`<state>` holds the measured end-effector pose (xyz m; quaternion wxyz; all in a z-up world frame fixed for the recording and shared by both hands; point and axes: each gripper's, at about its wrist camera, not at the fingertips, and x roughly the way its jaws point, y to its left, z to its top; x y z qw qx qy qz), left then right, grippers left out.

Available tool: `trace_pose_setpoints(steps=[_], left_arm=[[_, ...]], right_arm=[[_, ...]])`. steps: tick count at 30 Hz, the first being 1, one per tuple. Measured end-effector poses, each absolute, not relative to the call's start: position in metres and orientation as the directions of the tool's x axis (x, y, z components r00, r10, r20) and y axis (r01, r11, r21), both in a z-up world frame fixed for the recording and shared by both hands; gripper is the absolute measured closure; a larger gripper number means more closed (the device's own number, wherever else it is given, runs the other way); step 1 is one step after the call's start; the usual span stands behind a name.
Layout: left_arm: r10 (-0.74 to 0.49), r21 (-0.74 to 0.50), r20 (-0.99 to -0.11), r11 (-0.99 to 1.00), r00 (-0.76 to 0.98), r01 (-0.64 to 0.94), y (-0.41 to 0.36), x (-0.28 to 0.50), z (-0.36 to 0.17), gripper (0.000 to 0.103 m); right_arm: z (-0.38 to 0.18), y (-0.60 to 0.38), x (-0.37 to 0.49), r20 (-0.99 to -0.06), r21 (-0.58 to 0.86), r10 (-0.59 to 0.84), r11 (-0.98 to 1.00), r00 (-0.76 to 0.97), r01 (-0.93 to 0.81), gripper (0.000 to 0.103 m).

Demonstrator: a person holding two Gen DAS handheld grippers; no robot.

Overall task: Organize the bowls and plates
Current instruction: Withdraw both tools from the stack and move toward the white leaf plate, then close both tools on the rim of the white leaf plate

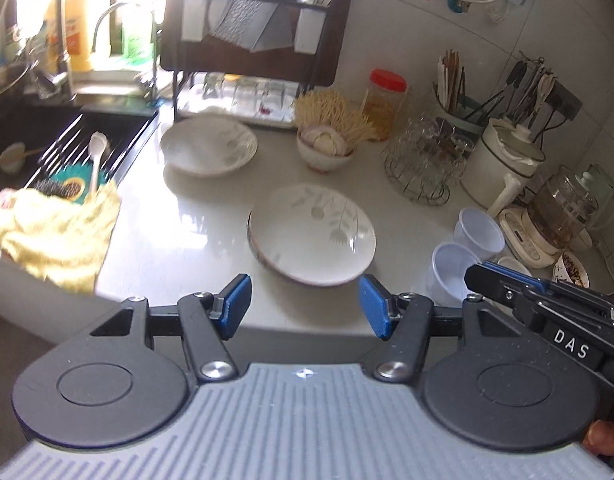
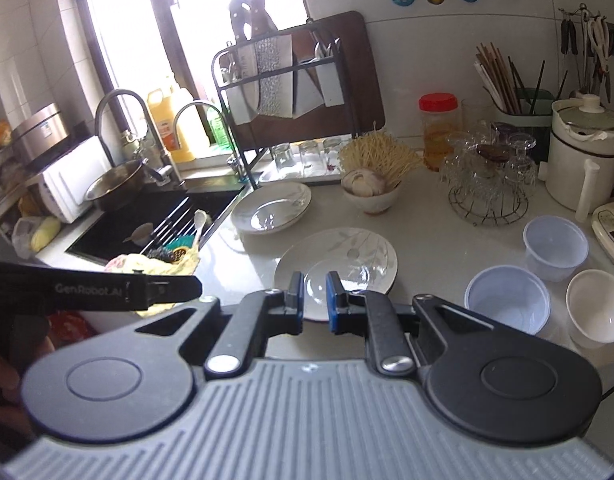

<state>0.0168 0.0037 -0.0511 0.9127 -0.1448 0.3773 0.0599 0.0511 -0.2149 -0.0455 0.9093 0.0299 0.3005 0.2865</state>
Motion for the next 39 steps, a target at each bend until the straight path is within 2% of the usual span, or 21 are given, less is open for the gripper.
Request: trace_pose_setpoints(steps=[11, 26, 39], left_arm=[[0.003, -0.236, -0.74, 0.935, 0.672, -0.264, 0.019, 0.011, -0.07, 0.038], [-0.076, -0.243, -0.773, 0.953, 0.629, -0.183, 0.093, 0.136, -0.092, 0.038], [-0.095, -0.284, -0.786, 0.934, 0.611, -0.219, 0.181, 0.221, -0.119, 0.038]], right_arm=[[-0.061, -0.206, 0.054, -0.582, 0.256, 0.538, 0.833, 0.61, -0.491, 0.088], [-0.079, -0.15, 0.14, -0.645, 0.262, 0.46, 0.883, 0.61, -0.389, 0.088], [-0.088, -0.096, 0.216, -0.686, 0.278, 0.445, 0.892, 0.575, -0.357, 0.088]])
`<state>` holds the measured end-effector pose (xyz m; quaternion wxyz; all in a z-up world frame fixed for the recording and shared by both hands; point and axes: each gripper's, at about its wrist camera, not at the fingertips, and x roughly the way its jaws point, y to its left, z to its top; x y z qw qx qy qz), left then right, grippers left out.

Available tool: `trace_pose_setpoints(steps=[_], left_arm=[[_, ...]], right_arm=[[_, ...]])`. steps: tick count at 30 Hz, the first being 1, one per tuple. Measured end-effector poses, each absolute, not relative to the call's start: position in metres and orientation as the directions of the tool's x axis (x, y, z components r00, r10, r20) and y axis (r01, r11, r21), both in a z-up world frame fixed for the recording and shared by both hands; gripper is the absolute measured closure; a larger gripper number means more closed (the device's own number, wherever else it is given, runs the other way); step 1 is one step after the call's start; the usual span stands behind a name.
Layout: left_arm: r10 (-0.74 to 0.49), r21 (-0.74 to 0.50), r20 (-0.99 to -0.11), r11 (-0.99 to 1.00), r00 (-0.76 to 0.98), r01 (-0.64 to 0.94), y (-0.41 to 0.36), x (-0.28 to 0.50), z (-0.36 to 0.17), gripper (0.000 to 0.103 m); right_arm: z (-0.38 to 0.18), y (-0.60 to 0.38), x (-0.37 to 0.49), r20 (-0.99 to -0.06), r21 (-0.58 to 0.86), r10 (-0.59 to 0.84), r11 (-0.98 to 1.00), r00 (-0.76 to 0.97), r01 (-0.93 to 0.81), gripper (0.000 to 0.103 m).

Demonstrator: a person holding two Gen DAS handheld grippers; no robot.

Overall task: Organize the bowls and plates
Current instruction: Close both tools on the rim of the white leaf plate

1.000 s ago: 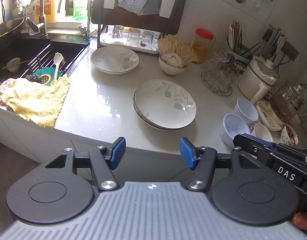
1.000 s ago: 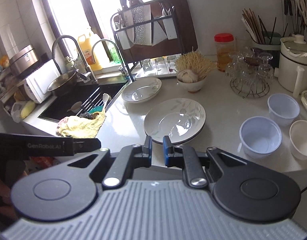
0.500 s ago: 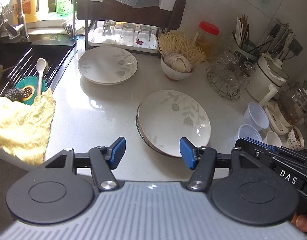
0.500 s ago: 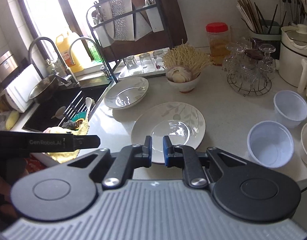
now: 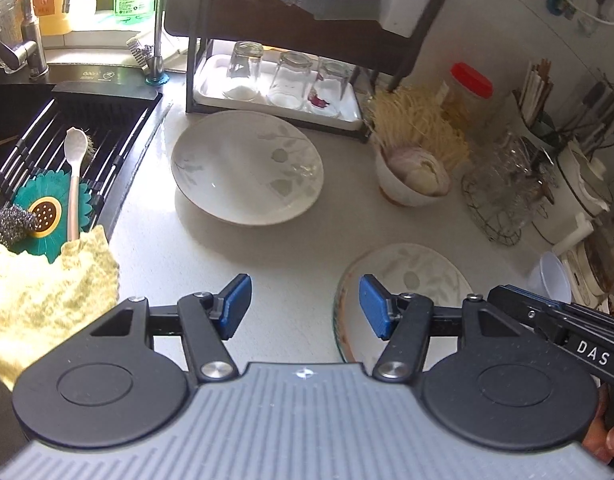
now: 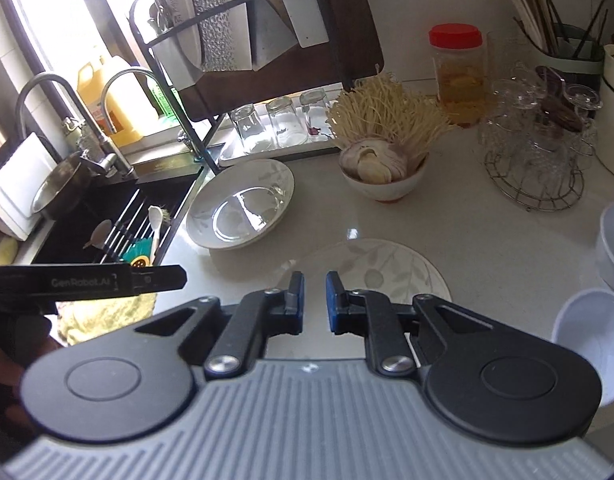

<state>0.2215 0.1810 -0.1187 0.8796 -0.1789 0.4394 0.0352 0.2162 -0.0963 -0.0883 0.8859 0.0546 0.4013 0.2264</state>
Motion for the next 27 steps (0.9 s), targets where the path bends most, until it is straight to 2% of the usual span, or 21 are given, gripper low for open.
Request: trace_pose_setpoints(steps=[6, 9, 13, 16, 17, 27], left_arm=[[-0.111, -0.29, -0.795, 0.933, 0.596, -0.213, 0.22, 0.255, -0.13, 0.037], [-0.122, -0.288, -0.807, 0.935, 0.578, -0.205, 0.238, 0.272, -0.137, 0.033], [-0.145, -0.307, -0.819, 0.928, 0.555, -0.21, 0.263, 0.291, -0.147, 0.032], [-0.146, -0.308, -0.827, 0.926, 0.542, -0.22, 0.282, 0.306, -0.155, 0.032], [-0.147, -0.309, -0.828, 0.925, 0.541, -0.222, 0.287, 0.311, -0.158, 0.032], [-0.15, -0.308, -0.85, 0.919, 0.505, -0.245, 0.33, 0.36, -0.183, 0.032]], right_arm=[[-0.095, -0.066, 0.246, -0.709, 0.29, 0.434, 0.898, 0.556, -0.33, 0.087], [-0.1, -0.052, 0.26, -0.719, 0.306, 0.439, 0.896, 0.539, -0.322, 0.087], [-0.105, -0.034, 0.278, -0.74, 0.318, 0.44, 0.895, 0.509, -0.313, 0.085], [-0.112, -0.022, 0.292, -0.746, 0.328, 0.445, 0.893, 0.496, -0.308, 0.049], [-0.115, -0.017, 0.297, -0.749, 0.327, 0.448, 0.891, 0.488, -0.315, 0.052], [-0.149, 0.012, 0.352, -0.81, 0.338, 0.411, 0.91, 0.419, -0.241, 0.052]])
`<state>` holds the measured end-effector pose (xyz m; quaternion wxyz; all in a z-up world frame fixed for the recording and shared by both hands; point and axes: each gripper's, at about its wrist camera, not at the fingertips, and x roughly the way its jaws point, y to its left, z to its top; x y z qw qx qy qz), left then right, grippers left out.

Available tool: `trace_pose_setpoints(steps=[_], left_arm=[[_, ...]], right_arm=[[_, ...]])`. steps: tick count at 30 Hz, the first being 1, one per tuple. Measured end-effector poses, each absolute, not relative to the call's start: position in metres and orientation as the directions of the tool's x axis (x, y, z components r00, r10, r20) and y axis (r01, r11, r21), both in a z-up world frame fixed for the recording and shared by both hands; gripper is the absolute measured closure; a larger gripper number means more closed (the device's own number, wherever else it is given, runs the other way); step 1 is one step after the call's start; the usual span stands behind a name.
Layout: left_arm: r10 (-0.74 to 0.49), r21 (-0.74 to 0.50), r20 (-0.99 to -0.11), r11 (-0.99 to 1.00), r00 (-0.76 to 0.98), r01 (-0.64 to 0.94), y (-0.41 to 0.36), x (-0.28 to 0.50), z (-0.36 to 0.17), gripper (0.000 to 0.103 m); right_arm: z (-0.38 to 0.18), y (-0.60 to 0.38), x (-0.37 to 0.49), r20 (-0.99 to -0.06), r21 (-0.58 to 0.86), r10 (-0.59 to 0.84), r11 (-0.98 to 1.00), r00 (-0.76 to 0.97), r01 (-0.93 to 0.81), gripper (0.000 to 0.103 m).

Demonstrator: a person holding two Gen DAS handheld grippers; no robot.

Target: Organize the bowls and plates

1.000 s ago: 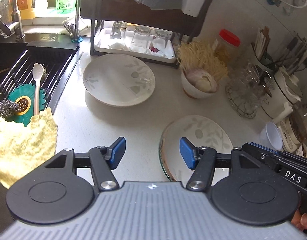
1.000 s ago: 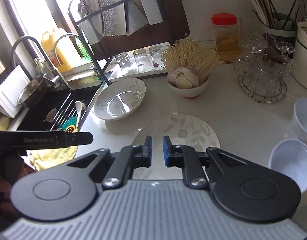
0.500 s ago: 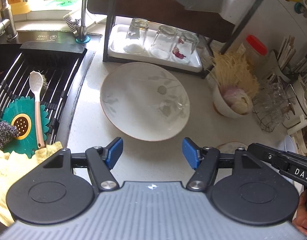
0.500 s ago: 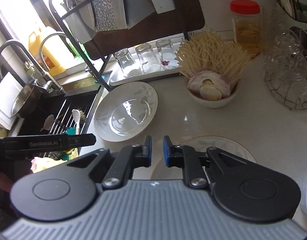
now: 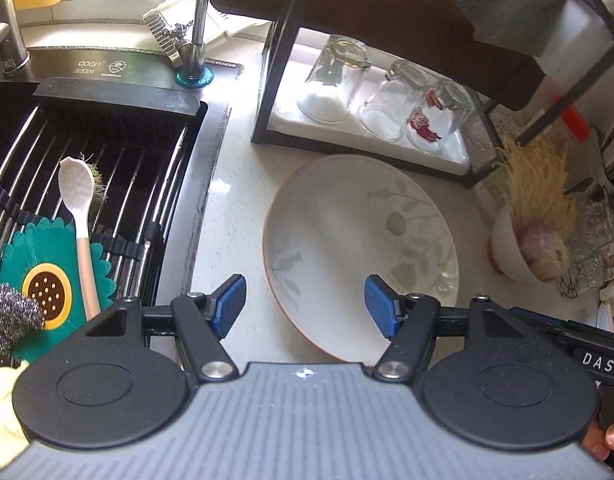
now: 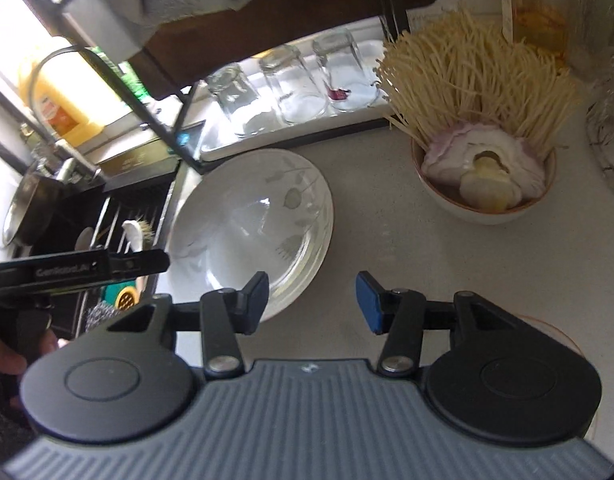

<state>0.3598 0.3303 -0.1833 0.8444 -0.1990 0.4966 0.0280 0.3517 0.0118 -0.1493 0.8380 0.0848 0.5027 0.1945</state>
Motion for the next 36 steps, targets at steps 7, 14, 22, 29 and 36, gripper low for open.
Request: trace_pose_setpoints(steps=[7, 14, 22, 29, 36], left_arm=[[-0.193, -0.341, -0.852, 0.91, 0.486, -0.236, 0.345, 0.392, -0.201, 0.034], [-0.25, -0.373, -0.845, 0.909, 0.472, -0.187, 0.351, 0.42, -0.215, 0.042], [-0.251, -0.342, -0.869, 0.927, 0.427, -0.151, 0.35, 0.438, -0.228, 0.069], [-0.221, -0.307, -0.882, 0.939, 0.416, -0.152, 0.353, 0.439, -0.231, 0.086], [-0.229, -0.323, -0.879, 0.931, 0.418, -0.169, 0.353, 0.434, -0.23, 0.088]], right_arm=[[-0.167, 0.027, 0.384, -0.834, 0.331, 0.389, 0.92, 0.391, -0.21, 0.055], [-0.185, 0.041, 0.402, -0.864, 0.319, 0.373, 0.925, 0.339, -0.204, 0.073], [-0.193, 0.044, 0.412, -0.876, 0.308, 0.356, 0.932, 0.325, -0.19, 0.087], [-0.196, 0.043, 0.416, -0.867, 0.328, 0.372, 0.927, 0.331, -0.18, 0.089], [-0.194, 0.038, 0.418, -0.867, 0.331, 0.376, 0.925, 0.328, -0.185, 0.089]])
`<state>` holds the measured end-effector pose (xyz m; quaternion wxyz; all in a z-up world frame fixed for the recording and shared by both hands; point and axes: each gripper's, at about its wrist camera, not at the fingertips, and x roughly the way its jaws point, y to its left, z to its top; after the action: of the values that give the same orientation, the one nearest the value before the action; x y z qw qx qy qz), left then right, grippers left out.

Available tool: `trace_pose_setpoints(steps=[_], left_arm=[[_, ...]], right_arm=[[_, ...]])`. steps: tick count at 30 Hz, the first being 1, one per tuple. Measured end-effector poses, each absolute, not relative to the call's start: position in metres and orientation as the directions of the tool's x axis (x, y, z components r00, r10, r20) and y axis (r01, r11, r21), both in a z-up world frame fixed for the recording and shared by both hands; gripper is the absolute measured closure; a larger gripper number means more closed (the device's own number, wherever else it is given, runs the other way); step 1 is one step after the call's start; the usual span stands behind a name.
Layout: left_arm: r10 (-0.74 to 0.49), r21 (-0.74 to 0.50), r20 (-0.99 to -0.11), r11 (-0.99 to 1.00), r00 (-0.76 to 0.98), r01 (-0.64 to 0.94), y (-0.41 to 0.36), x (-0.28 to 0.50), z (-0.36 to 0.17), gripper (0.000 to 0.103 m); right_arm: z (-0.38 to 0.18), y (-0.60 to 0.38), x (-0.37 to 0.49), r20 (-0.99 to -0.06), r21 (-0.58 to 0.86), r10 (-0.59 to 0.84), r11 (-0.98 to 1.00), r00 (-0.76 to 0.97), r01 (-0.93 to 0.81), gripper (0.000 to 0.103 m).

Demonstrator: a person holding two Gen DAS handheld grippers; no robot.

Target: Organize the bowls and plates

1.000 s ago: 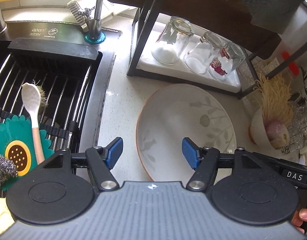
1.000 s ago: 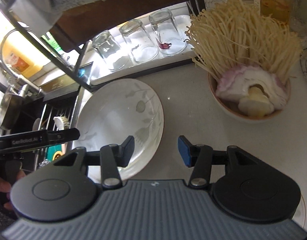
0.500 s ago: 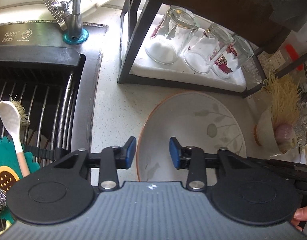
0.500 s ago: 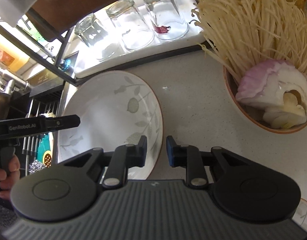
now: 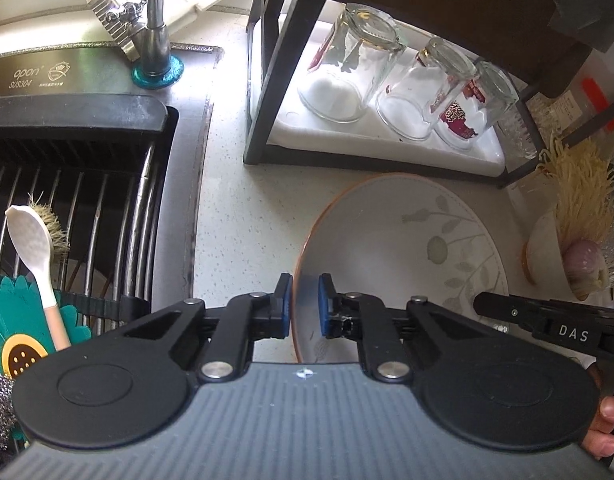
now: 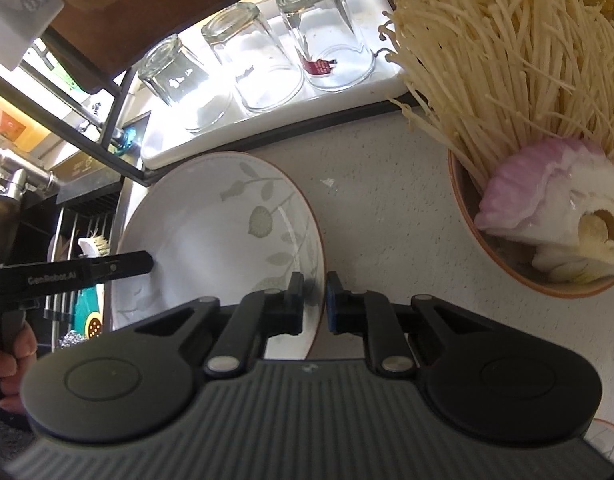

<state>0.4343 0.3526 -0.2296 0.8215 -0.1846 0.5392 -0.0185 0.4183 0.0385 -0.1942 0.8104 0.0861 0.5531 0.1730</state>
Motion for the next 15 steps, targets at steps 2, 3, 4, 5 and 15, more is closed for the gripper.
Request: trace_pose_setpoints(steps=[2, 3, 4, 5, 15], left_arm=[[-0.232, -0.326, -0.877, 0.93, 0.42, -0.167, 0.351, 0.431, -0.226, 0.088], [-0.232, -0.326, -0.876, 0.931, 0.422, -0.164, 0.349, 0.43, -0.223, 0.088], [-0.231, -0.324, -0.875, 0.932, 0.425, -0.161, 0.347, 0.428, -0.22, 0.088], [-0.23, -0.322, -0.874, 0.933, 0.428, -0.157, 0.345, 0.426, -0.218, 0.088], [-0.236, -0.334, -0.856, 0.932, 0.459, -0.142, 0.322, 0.396, -0.183, 0.088]], right_arm=[[-0.191, 0.035, 0.416, -0.862, 0.336, 0.38, 0.924, 0.334, -0.185, 0.09], [-0.188, 0.033, 0.414, -0.86, 0.336, 0.382, 0.923, 0.337, -0.187, 0.09], [-0.186, 0.031, 0.411, -0.858, 0.338, 0.384, 0.922, 0.341, -0.189, 0.09], [-0.184, 0.029, 0.409, -0.857, 0.339, 0.385, 0.922, 0.343, -0.189, 0.09], [-0.15, 0.009, 0.379, -0.821, 0.34, 0.399, 0.917, 0.408, -0.21, 0.09]])
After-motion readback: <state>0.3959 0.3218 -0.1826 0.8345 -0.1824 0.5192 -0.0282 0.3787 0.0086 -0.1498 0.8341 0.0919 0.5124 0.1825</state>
